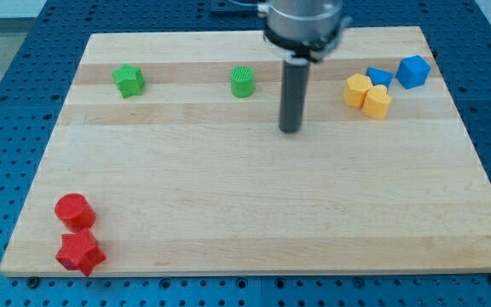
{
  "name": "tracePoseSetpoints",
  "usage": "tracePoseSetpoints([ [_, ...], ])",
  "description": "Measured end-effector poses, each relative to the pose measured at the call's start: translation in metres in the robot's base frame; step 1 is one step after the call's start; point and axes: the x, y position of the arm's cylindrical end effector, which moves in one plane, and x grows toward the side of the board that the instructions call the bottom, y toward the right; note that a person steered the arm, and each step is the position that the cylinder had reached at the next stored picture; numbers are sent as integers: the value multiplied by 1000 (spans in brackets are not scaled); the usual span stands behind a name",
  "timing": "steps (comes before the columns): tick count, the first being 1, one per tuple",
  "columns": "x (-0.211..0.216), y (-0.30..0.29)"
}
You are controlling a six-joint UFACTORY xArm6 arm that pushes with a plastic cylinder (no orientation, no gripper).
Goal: Push the yellow heart to the bottom right of the yellow hexagon
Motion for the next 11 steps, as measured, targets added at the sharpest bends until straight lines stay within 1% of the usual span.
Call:
tracePoseSetpoints([
  [1, -85, -15],
  [2, -157, 22],
  [3, -173, 87],
  [4, -161, 103],
  [5, -124, 120],
  [6, -96, 129],
  [7, -87, 142],
  [8, -86, 142],
  [9, -71, 143],
  [10, 11, 145],
  [11, 15, 145],
])
